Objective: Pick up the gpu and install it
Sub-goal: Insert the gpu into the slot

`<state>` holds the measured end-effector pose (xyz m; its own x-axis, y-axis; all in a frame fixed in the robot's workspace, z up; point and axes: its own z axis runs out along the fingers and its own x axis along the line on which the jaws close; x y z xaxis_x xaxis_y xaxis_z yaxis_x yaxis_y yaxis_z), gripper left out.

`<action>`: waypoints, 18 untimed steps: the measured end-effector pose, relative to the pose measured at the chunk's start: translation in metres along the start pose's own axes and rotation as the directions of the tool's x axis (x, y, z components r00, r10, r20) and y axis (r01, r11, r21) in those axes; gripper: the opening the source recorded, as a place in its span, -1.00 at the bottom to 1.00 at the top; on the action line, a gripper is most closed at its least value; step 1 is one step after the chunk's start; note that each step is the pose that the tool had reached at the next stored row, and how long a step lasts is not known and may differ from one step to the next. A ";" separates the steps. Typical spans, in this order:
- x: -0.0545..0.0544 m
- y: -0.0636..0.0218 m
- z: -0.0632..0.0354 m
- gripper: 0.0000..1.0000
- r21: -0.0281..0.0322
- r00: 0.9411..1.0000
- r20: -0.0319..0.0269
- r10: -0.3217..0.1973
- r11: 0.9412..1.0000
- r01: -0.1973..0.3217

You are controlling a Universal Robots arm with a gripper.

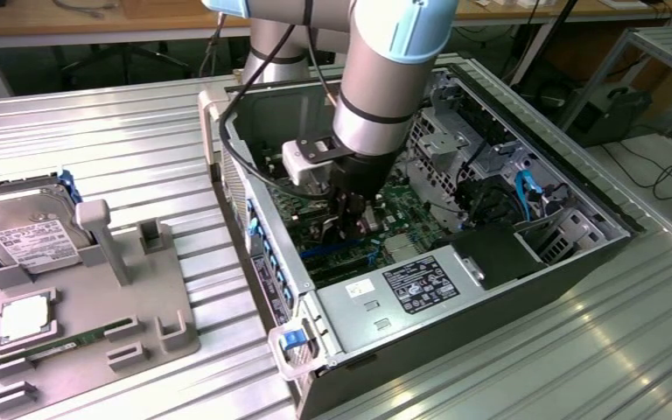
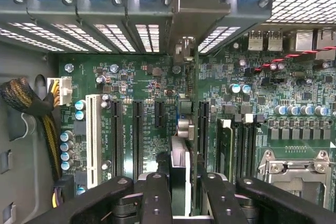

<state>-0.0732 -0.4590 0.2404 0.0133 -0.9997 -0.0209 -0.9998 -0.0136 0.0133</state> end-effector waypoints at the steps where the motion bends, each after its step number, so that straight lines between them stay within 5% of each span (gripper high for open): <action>1: 0.000 0.0000 0.0015 -0.45 0.000 1.000 -0.001 0.000 1.000 0.000; 8: 0.000 -0.0001 0.0066 -0.45 0.000 1.000 0.000 0.000 1.000 0.000; 18: 0.000 -0.0001 -0.0011 -0.45 0.000 1.000 0.000 0.000 1.000 0.000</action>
<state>-0.0731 -0.4589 0.2415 0.0134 -0.9997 -0.0214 -0.9998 -0.0137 0.0133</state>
